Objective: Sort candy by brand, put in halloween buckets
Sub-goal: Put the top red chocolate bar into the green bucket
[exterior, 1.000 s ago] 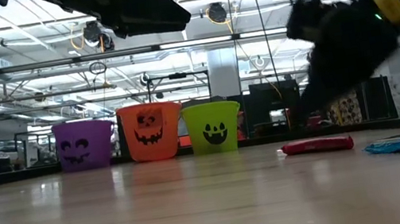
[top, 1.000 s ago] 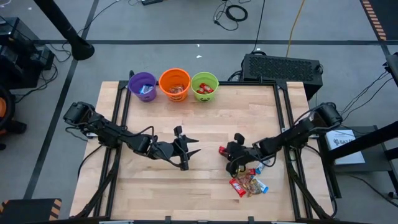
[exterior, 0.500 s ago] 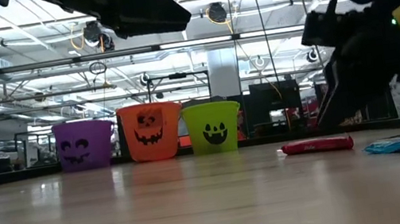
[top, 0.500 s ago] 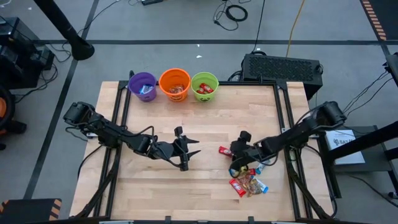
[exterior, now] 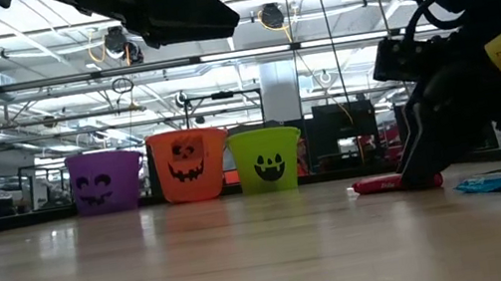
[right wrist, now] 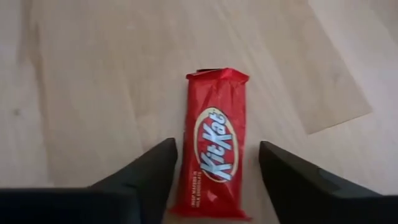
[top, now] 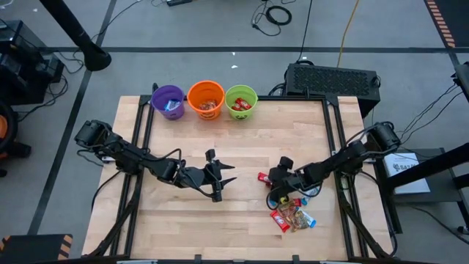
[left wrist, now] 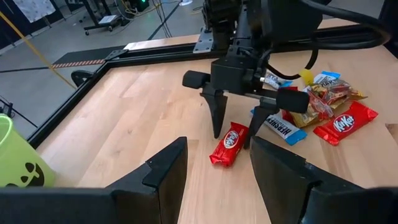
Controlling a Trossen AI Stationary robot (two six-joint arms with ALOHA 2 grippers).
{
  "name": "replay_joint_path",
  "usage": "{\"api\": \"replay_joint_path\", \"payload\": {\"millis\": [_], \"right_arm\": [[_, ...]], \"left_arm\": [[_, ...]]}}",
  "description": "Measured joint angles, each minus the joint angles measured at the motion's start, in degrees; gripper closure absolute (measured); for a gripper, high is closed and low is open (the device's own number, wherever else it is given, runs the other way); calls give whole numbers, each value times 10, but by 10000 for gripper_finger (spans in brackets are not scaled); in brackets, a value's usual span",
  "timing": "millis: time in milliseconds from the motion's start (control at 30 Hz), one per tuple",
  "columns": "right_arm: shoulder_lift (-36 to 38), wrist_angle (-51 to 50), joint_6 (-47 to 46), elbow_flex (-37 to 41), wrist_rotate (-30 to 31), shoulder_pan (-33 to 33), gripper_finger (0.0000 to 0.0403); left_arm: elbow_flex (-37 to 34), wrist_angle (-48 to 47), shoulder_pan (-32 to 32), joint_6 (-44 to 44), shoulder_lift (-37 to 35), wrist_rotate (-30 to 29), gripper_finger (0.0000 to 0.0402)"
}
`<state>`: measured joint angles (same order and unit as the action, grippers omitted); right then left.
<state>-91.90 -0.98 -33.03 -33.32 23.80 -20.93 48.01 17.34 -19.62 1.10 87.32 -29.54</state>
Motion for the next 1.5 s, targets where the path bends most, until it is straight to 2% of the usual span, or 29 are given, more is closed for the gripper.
{"api": "replay_joint_path", "payload": {"millis": [200, 367, 533, 700, 933, 1133, 1300, 1500], "right_arm": [[0, 0, -14, 0, -28, 0, 250], [0, 2, -11, 0, -30, 0, 281], [24, 2, 9, 3, -51, 2, 280], [94, 44, 70, 3, -54, 7, 274], [229, 105, 252, 2, -45, 23, 273], [330, 118, 404, 2, 23, 23, 273], [375, 156, 465, 2, 34, 24, 273], [383, 208, 542, 2, 34, 23, 273]], "left_arm": [[0, 0, 0, 0, 0, 0, 219], [0, 0, 0, 0, 0, 0, 219], [0, 0, 0, 0, 0, 0, 219], [0, 0, 0, -5, 0, 0, 219], [0, 6, 1, -33, 0, 0, 219], [0, 20, 1, -67, -23, -6, 219], [0, 18, 3, -80, -54, -8, 219], [0, 16, 5, -90, -69, -9, 219]]}}
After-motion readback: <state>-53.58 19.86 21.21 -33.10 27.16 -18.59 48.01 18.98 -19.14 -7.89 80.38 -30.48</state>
